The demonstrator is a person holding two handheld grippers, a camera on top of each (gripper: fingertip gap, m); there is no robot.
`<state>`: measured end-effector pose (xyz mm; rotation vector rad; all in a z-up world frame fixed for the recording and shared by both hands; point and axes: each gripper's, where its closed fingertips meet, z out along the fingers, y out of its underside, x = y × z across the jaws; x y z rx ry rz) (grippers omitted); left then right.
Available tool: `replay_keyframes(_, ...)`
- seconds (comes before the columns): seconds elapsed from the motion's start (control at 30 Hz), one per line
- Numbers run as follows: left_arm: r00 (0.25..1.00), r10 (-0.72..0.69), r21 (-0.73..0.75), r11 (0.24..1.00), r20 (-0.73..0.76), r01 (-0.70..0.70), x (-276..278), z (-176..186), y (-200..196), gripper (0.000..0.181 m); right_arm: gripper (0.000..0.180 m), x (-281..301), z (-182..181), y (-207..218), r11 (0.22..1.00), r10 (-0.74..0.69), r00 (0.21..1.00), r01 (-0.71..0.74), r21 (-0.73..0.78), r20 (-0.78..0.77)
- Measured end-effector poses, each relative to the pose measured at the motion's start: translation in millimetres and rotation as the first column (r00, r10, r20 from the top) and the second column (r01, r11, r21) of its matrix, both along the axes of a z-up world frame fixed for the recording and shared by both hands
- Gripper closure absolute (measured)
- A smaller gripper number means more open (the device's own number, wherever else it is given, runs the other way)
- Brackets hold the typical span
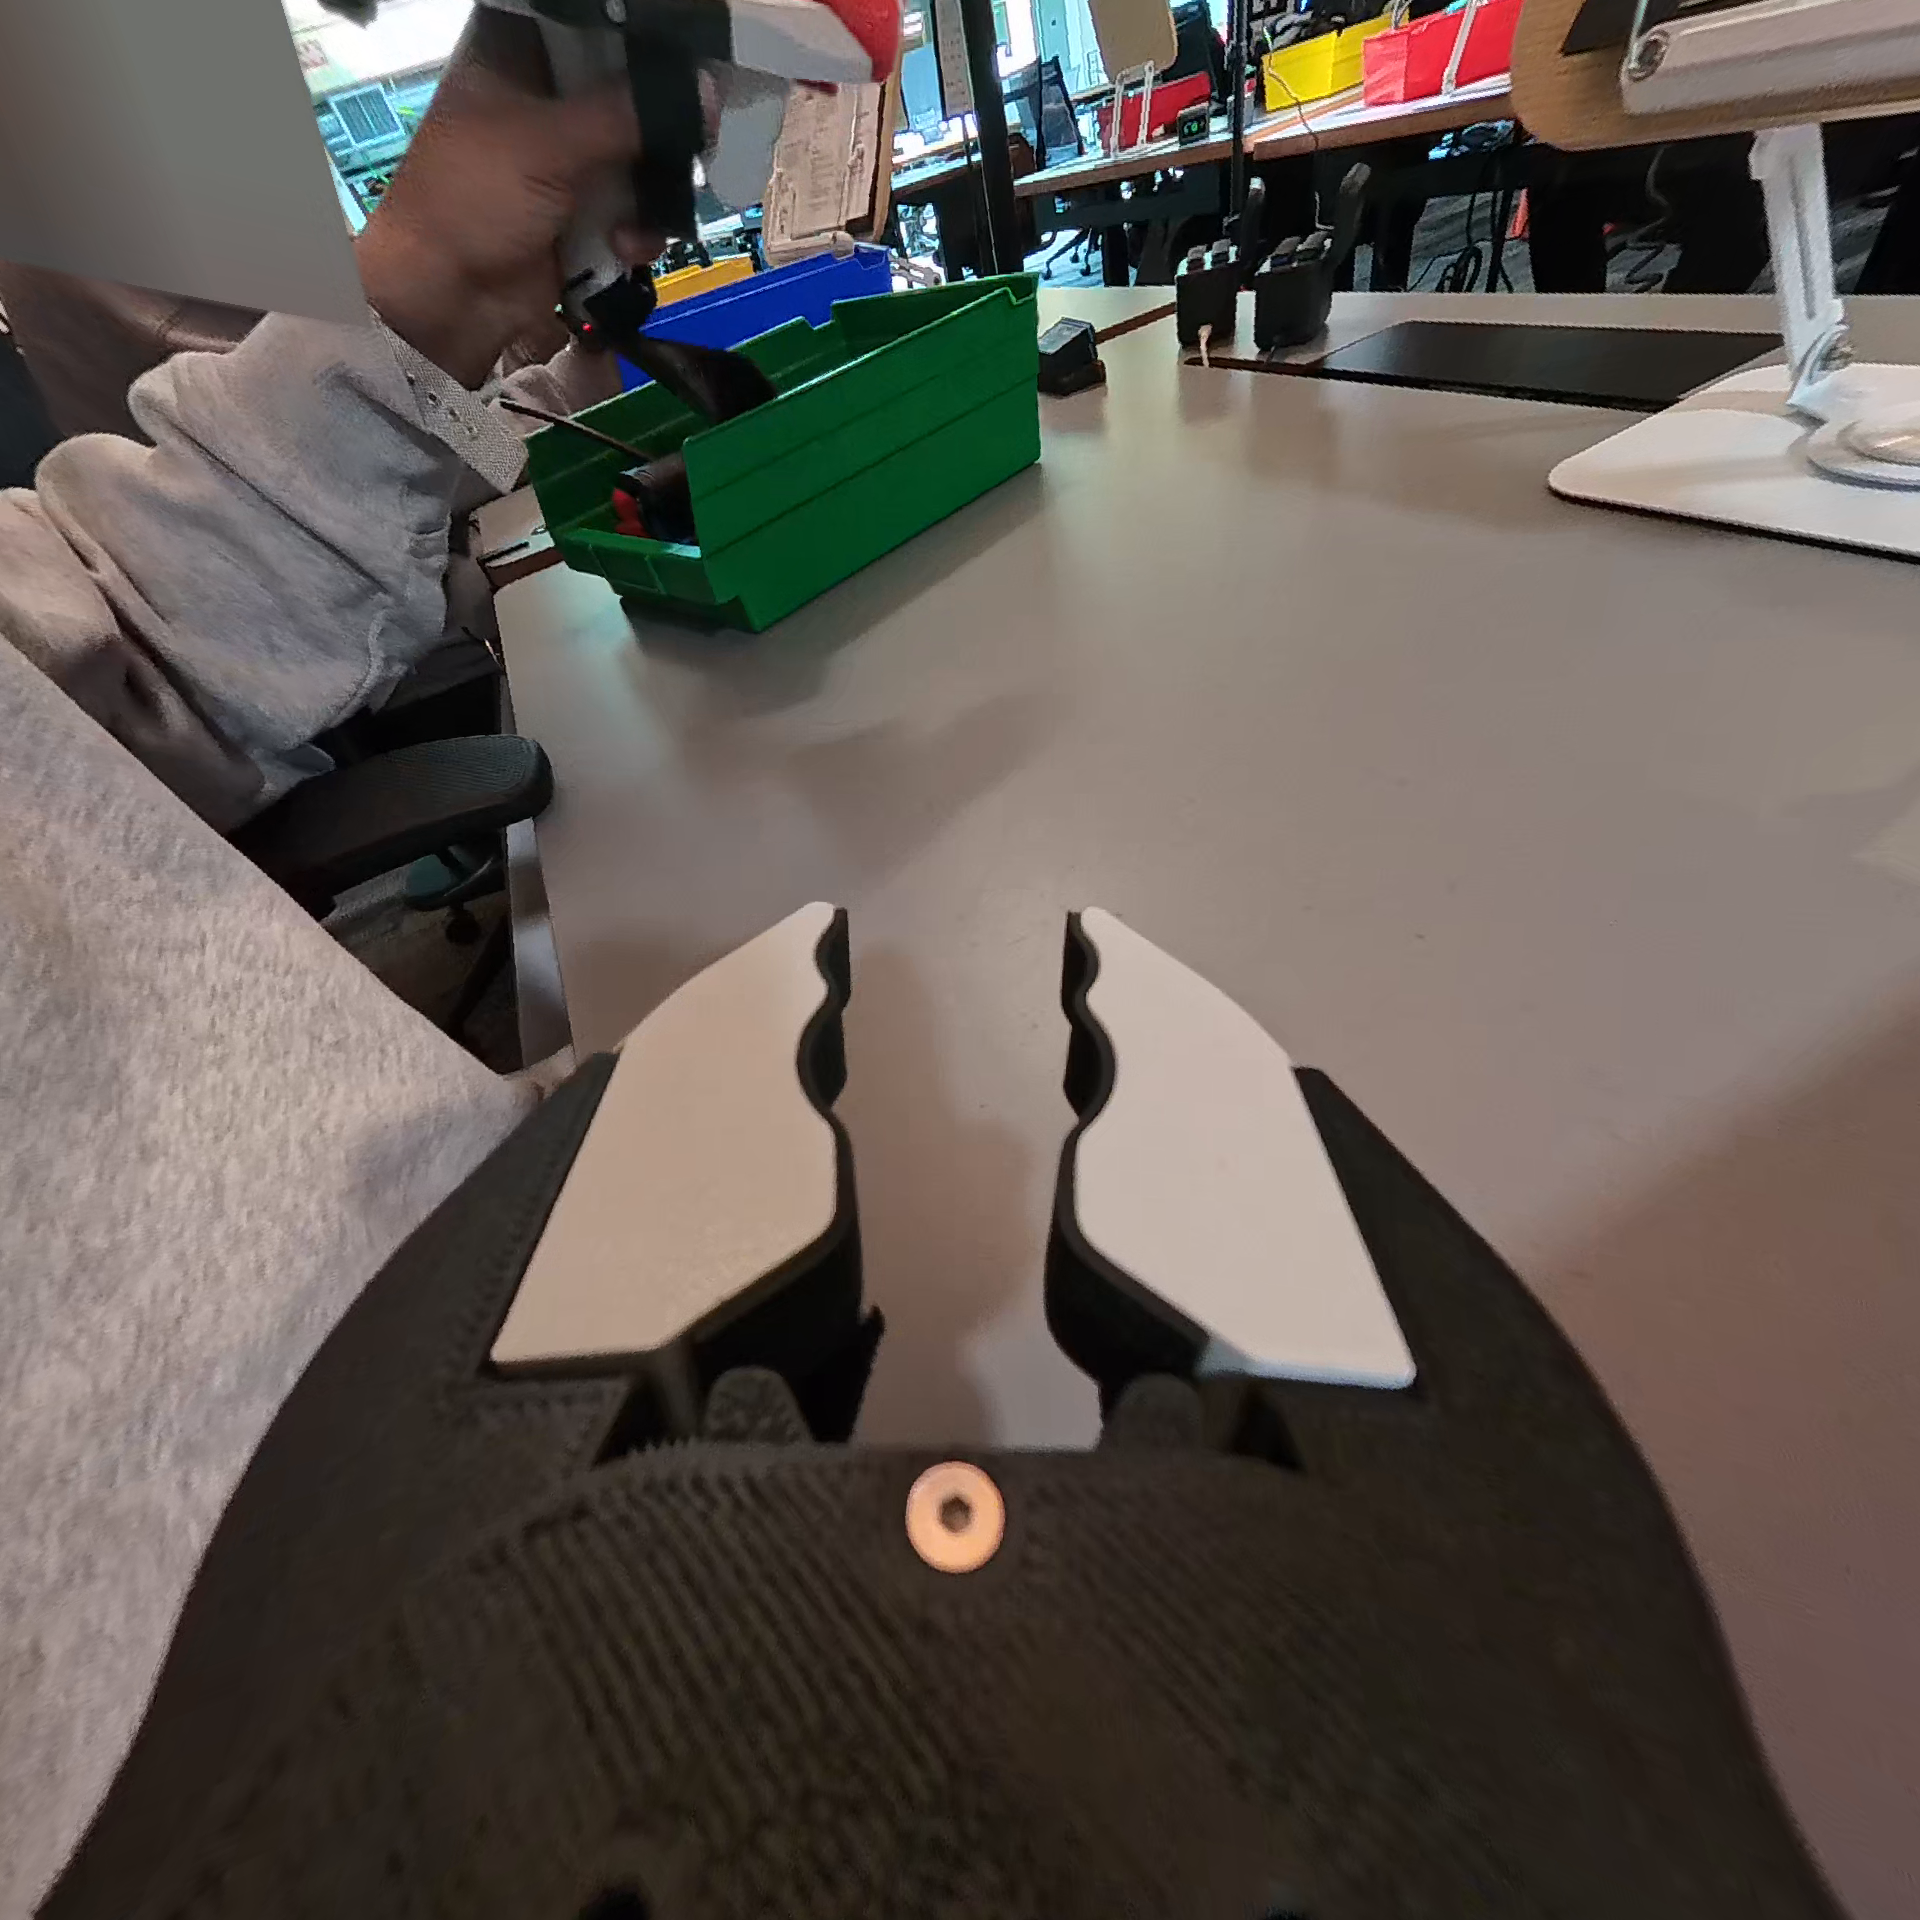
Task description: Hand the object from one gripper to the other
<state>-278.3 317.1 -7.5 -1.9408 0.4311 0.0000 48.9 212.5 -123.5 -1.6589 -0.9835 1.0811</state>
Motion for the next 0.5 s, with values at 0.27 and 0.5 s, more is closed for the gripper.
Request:
replay_keyframes(0.27, 0.99, 0.132, -0.006, 0.991, -0.057, -0.133, -36.4, -7.4, 6.7, 0.174, 0.14, 5.9, 5.8, -3.9, 0.999, 0.002, 1.0, -0.002, 0.043, 0.004)
replay_keyframes(0.5, 0.97, 0.189, 0.195, 0.957, 0.15, -0.217, -82.0, 53.0, -26.8, 0.174, 0.14, 6.3, 6.5, -3.8, 1.0, 0.001, 1.0, -0.001, -0.001, -0.029)
